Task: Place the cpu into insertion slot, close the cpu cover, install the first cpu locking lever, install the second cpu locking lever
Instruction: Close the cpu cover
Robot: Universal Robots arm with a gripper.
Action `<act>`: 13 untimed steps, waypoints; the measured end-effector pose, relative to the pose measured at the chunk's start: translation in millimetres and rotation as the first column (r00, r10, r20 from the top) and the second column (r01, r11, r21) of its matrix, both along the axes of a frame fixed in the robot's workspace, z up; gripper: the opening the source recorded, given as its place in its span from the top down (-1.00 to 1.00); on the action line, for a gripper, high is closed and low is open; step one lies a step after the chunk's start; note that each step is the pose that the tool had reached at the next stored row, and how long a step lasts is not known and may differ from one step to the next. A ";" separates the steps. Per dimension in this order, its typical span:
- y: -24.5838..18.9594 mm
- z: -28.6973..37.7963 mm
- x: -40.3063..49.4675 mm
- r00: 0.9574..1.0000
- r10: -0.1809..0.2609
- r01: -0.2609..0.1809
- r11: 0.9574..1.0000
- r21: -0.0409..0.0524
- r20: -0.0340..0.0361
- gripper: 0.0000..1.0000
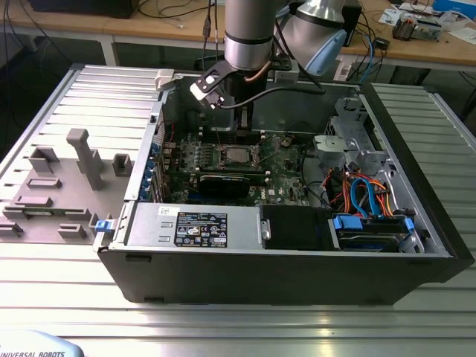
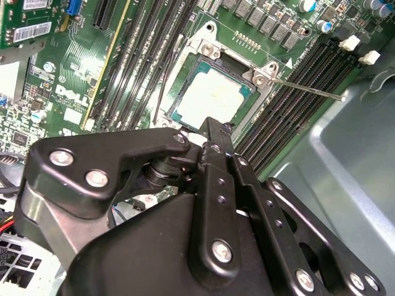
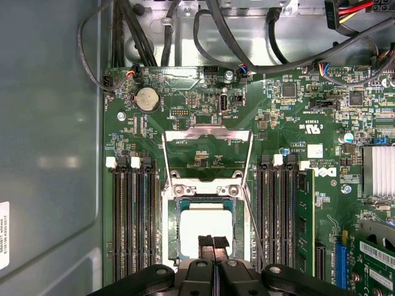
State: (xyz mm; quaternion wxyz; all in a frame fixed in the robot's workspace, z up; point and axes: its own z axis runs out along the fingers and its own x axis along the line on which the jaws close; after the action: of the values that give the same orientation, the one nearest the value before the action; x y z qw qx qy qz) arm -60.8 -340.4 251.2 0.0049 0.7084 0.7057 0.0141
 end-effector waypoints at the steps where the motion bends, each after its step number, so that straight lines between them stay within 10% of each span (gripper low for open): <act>1: 0.0 0.0 0.0 1.000 0.000 0.000 1.000 0.000 0.000 0.79; 13: 0.0 3.7 0.0 1.000 0.000 0.000 1.000 0.000 0.000 0.79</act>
State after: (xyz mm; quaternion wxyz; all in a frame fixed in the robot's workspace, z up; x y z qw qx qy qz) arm -60.8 -340.4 254.9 0.0048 0.7084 0.7056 0.0139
